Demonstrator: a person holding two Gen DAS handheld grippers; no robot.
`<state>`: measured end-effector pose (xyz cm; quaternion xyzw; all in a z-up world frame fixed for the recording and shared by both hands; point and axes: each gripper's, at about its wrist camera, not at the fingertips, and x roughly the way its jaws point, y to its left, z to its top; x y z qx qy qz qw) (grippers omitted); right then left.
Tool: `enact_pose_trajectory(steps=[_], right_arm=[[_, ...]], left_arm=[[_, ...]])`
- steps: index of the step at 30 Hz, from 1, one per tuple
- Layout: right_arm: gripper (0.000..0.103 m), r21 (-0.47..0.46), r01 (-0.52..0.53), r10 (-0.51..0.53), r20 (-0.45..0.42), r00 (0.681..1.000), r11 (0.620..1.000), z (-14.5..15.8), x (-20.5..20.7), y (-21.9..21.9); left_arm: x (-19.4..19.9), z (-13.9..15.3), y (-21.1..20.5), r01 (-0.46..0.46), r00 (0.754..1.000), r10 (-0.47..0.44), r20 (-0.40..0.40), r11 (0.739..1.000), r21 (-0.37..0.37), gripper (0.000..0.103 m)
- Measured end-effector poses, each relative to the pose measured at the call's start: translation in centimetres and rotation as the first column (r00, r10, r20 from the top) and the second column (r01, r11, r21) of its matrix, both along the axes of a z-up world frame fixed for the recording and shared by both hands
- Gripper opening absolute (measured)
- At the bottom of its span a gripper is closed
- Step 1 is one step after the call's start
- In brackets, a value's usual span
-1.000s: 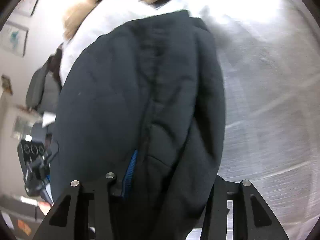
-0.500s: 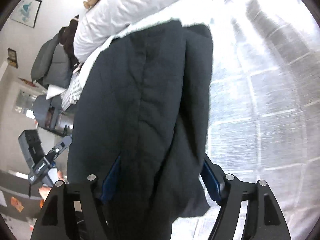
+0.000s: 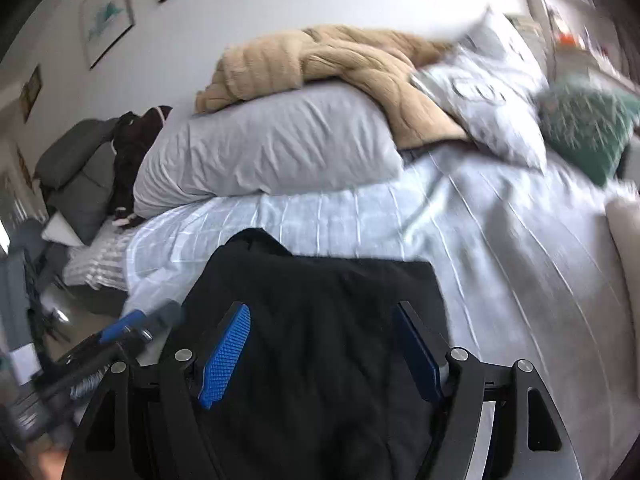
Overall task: Fold large clothes
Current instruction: 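Lower the folded coat onto the bed and open both grippers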
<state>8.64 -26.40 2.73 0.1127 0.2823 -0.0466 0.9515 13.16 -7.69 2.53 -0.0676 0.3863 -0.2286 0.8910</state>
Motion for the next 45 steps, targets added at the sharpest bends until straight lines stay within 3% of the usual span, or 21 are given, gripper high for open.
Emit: enact_pose_trajectory(steps=[1, 3, 5, 11, 16, 21, 28, 36, 41, 45], right_arm=[[0.072, -0.015, 0.034, -0.034, -0.036, 0.999, 0.999, -1.9, 1.2, -0.5], [0.061, -0.048, 0.091, -0.097, -0.129, 0.987, 0.995, -5.2, 2.3, -2.0], [0.060, 0.038, 0.111, -0.104, -0.156, 0.982, 0.993, -7.1, 2.6, -4.0], [0.060, 0.148, 0.147, -0.118, -0.188, 0.975, 0.978, -8.8, 2.6, -6.8], [0.061, 0.093, 0.160, -0.141, -0.178, 0.974, 0.983, -7.8, 1.8, -5.7], [0.062, 0.073, 0.149, -0.136, -0.158, 0.978, 0.986, -6.9, 0.7, -5.4], [0.066, 0.094, 0.137, -0.120, -0.171, 0.978, 0.986, -6.6, -0.8, -6.3], [0.066, -0.028, 0.075, -0.079, -0.193, 0.978, 0.997, -5.5, -3.2, -5.6], [0.066, -0.105, 0.008, -0.032, -0.227, 0.973, 0.994, -4.1, -5.8, -4.3], [0.072, -0.126, -0.012, -0.022, -0.264, 0.964, 0.992, -3.1, -8.1, -3.5]], left_arm=[[0.5, -1.8, -0.6, 0.015, 0.999, -0.014, -0.034, 0.999, 0.034, 0.084], [0.1, -4.4, -1.7, 0.028, 1.000, -0.027, -0.014, 0.995, 0.098, 0.086], [-0.4, -4.9, -2.5, 0.038, 0.999, -0.041, 0.027, 0.991, 0.126, 0.090], [0.0, -5.7, -2.9, 0.063, 0.998, -0.066, 0.022, 0.993, 0.102, 0.094], [-0.6, -4.9, -3.0, 0.058, 0.998, -0.063, 0.031, 0.990, 0.132, 0.094], [-1.2, -2.8, -1.4, 0.063, 0.998, -0.064, 0.029, 0.996, 0.064, 0.094], [-1.8, -3.9, 0.2, 0.067, 0.998, -0.067, -0.003, 0.993, 0.094, 0.094], [-4.6, -3.8, 1.5, 0.094, 0.995, -0.090, -0.031, 0.981, 0.171, 0.094], [-6.4, -2.9, 2.8, 0.051, 0.996, -0.036, -0.078, 0.979, 0.197, 0.094], [-7.9, -1.9, 3.7, -0.006, 0.996, 0.022, -0.082, 0.980, 0.198, 0.095]])
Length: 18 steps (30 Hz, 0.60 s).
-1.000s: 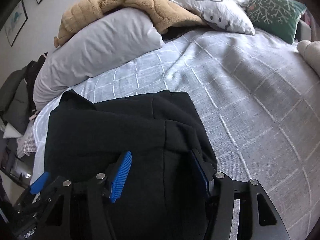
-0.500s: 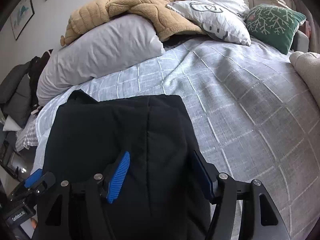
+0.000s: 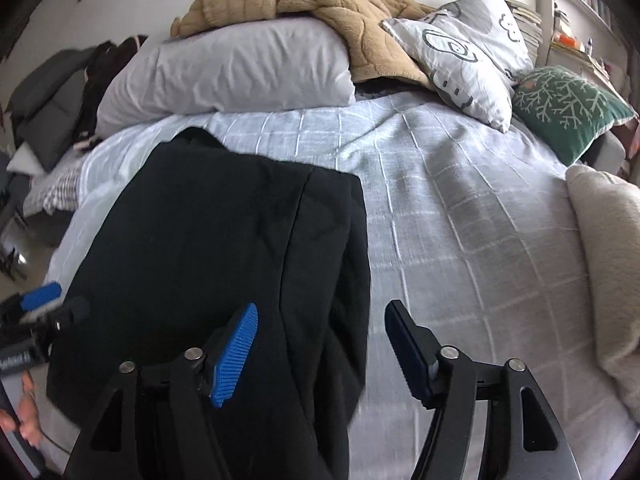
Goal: Fold large clothes
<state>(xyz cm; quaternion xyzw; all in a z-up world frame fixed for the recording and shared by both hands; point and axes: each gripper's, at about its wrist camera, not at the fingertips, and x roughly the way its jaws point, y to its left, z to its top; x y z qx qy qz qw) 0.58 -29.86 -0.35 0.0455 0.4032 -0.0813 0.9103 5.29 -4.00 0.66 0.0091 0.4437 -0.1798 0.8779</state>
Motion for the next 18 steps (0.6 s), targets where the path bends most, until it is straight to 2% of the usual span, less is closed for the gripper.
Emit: enact_pose_trajectory(steps=[5, 9, 12, 18], right_arm=[[0.077, -0.021, -0.020, 0.020, 0.012, 1.000, 1.000, 1.5, -2.3, 0.8], [0.080, -0.083, -0.010, 0.012, 0.028, 1.000, 0.996, 2.2, -3.3, 1.6], [0.080, -0.098, 0.000, 0.001, 0.015, 1.000, 0.995, 2.4, -3.6, 2.0], [0.081, -0.081, 0.001, -0.003, -0.027, 1.000, 0.997, 2.4, -4.1, 3.0]], left_arm=[[-1.5, 1.0, 0.6, -0.034, 0.999, 0.034, 0.021, 0.999, 0.016, 0.101], [-3.0, 2.4, 0.5, -0.053, 0.994, 0.047, 0.095, 0.996, 0.067, 0.101], [-3.7, 3.3, 0.5, -0.056, 0.991, 0.047, 0.123, 0.996, 0.072, 0.102], [-4.1, 3.9, 0.7, -0.047, 0.994, 0.041, 0.100, 0.997, 0.063, 0.102]])
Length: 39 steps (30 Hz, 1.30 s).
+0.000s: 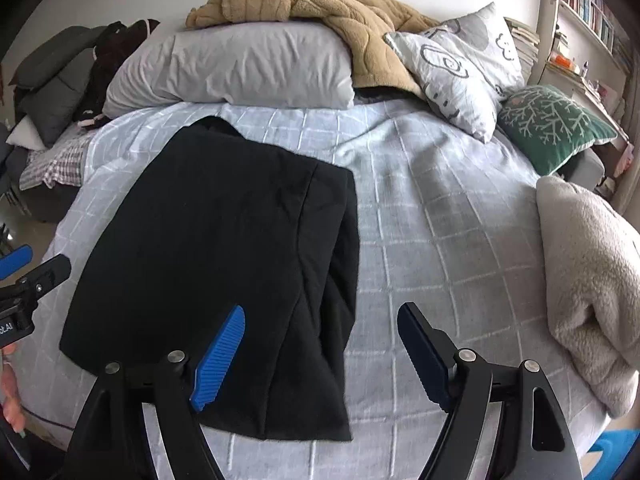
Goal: Fold large clothes
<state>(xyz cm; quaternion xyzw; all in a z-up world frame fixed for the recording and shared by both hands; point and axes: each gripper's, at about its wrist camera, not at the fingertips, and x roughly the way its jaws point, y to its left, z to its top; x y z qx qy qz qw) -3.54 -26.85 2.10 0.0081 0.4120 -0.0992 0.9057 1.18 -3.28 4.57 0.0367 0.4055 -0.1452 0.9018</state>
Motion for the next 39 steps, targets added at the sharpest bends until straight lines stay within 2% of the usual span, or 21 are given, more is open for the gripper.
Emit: enact_pose_trajectory(steps=[9, 18, 22, 27, 33, 39], right_arm=[[0.082, -0.026, -0.009, 0.008, -0.022, 1.000, 1.000, 0.0, -1.0, 1.9], [0.087, -0.028, 0.085, -0.086, -0.021, 0.996, 0.996, 0.5, -2.0, 1.8], [0.089, -0.042, 0.119, -0.121, -0.056, 0.991, 0.992, -0.1, -2.3, 1.7], [0.089, -0.017, 0.109, -0.110, -0.090, 0.990, 0.994, -0.9, -2.4, 1.9], [0.089, -0.058, 0.084, -0.089, -0.099, 0.991, 0.995, -1.2, -2.0, 2.5], [0.089, -0.040, 0.085, -0.089, -0.125, 0.988, 0.996, -1.7, -1.6, 2.0]], left_arm=[[-1.1, 0.3, -0.1, -0.019, 1.000, 0.020, -0.011, 0.998, 0.056, 0.102], [-2.9, -0.4, -0.5, -0.021, 0.998, 0.025, -0.055, 0.996, 0.081, 0.102], [-3.5, -1.3, -1.0, -0.010, 0.996, 0.018, -0.090, 0.995, 0.098, 0.102], [-3.7, -2.5, -1.4, -0.011, 0.991, 0.024, -0.129, 0.995, 0.104, 0.102], [-3.5, -2.7, -1.7, -0.016, 0.990, 0.031, -0.136, 0.994, 0.112, 0.102], [-3.3, -3.2, -2.1, -0.010, 0.987, 0.027, -0.158, 0.994, 0.112, 0.102]])
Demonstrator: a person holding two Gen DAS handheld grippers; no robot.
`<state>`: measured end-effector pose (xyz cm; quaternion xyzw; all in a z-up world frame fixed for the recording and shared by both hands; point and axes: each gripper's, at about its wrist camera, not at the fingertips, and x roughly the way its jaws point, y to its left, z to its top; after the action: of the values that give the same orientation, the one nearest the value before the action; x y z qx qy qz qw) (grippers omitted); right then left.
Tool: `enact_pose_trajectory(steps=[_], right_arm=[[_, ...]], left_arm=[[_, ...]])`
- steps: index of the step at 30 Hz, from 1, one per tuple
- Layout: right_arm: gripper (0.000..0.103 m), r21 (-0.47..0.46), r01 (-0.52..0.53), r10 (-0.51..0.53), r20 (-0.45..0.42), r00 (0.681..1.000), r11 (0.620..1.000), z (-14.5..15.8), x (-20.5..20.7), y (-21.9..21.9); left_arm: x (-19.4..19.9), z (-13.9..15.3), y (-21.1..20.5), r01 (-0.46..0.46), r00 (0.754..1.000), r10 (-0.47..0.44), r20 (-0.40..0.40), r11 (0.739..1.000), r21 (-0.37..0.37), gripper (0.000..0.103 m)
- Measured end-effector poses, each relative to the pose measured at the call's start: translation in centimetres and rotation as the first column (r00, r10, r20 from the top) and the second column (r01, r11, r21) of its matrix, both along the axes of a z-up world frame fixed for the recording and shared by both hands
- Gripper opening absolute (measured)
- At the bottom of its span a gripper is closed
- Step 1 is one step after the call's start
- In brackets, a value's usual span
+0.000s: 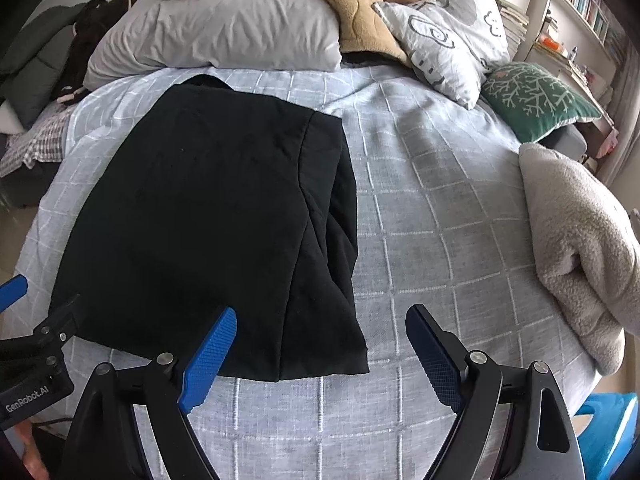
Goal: Fold large clothes
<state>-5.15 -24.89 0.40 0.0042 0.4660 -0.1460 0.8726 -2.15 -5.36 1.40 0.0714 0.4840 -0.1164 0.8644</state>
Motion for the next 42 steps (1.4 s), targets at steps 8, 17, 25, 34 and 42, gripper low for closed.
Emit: enact_pose_trajectory(steps=[8, 17, 25, 34, 42], right_arm=[[0.089, 0.011, -0.014, 0.015, -0.014, 1.000, 1.000, -0.30, 0.28, 0.12], [0.089, 0.014, -0.018, 0.018, -0.017, 1.000, 1.000, -0.41, 0.46, 0.03], [0.089, 0.014, -0.022, 0.022, -0.023, 0.999, 1.000, -0.49, 0.51, 0.04], [0.089, 0.019, -0.024, 0.024, -0.023, 0.999, 1.000, -0.48, 0.65, 0.08], [0.089, 0.024, -0.022, 0.023, -0.024, 0.999, 0.999, -0.49, 0.73, 0.12]], left_arm=[[0.04, -0.35, -0.01, -0.005, 1.000, 0.005, -0.019, 1.000, -0.001, 0.102], [0.06, -0.42, 0.14, -0.008, 1.000, 0.008, -0.022, 1.000, -0.004, 0.102], [-0.03, -0.49, -0.01, -0.007, 1.000, 0.007, -0.025, 1.000, -0.003, 0.102], [-0.03, -0.72, -0.07, -0.003, 0.999, 0.003, -0.033, 1.000, -0.003, 0.102], [0.09, -0.85, -0.07, 0.002, 0.999, -0.002, -0.039, 1.000, -0.003, 0.102]])
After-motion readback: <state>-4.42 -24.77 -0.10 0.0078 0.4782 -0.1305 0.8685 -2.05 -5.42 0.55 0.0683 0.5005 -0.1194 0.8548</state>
